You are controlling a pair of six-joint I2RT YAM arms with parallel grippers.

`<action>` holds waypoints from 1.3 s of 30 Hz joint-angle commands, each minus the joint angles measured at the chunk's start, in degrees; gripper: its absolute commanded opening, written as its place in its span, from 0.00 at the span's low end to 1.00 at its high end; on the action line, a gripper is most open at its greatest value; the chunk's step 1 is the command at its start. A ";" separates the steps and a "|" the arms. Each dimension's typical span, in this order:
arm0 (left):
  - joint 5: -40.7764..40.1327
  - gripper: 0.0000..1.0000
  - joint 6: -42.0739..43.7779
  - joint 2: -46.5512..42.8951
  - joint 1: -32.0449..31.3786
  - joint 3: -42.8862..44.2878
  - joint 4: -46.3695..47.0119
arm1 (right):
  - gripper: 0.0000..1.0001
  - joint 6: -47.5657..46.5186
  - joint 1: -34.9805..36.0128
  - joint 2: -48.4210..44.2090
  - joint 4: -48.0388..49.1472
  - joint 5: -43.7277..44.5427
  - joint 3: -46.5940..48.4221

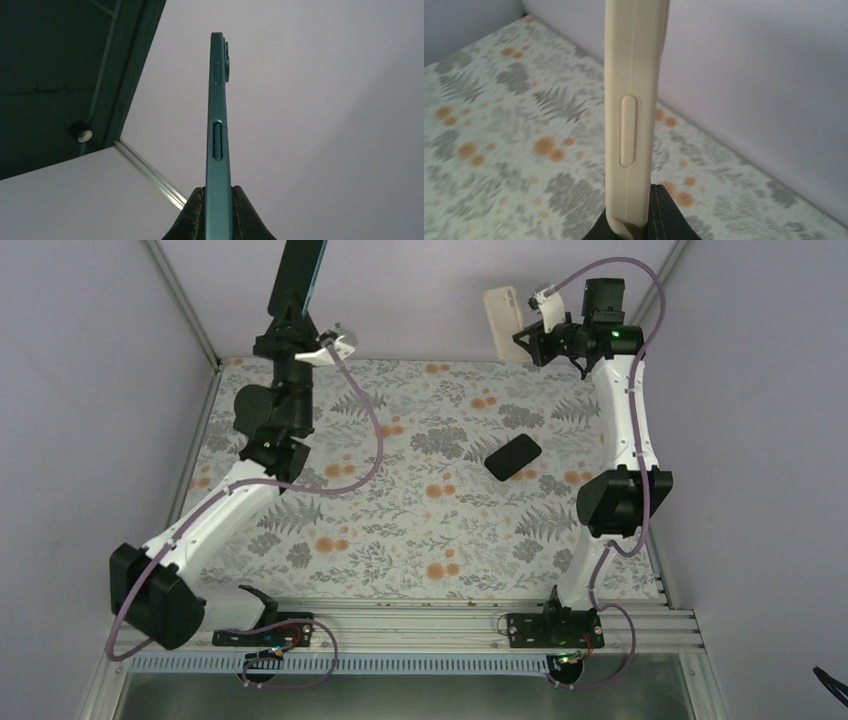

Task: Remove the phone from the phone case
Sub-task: Remove the phone case from the phone, then place the phone case at the center of the board, then place the phone at the center of the board.

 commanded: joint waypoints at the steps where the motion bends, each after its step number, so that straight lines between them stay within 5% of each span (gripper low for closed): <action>1: -1.16 0.02 4.02 -3.98 1.72 -8.14 -0.56 | 0.03 -5.59 1.04 1.44 -13.77 -8.02 1.63; 5: -3.84 0.02 10.17 -7.16 2.58 -24.28 3.95 | 0.03 -10.28 2.40 0.28 -20.10 -14.53 -8.34; 10: -7.59 0.02 6.89 -8.00 5.53 -37.19 4.27 | 0.03 -8.17 6.94 -7.72 -9.98 -14.01 -30.37; 15: -9.68 0.02 5.44 -5.52 5.71 -45.61 7.18 | 0.03 -5.18 11.77 -7.06 -3.25 -13.62 -39.41; 22: -10.34 0.02 4.53 0.91 5.54 -50.61 9.36 | 0.03 -0.15 15.10 2.35 2.98 -10.27 -38.54; 33: -1.09 0.03 0.00 -1.00 5.44 -50.03 -13.27 | 0.04 4.80 16.16 14.51 1.71 -0.38 -28.88; 35: 0.13 0.06 -0.75 -1.03 5.36 -49.19 -17.24 | 0.13 5.47 16.17 15.36 0.99 0.69 -27.98; 39: 4.30 0.34 -2.80 -0.45 5.23 -47.30 -27.20 | 0.44 6.63 16.14 15.18 0.37 3.47 -27.52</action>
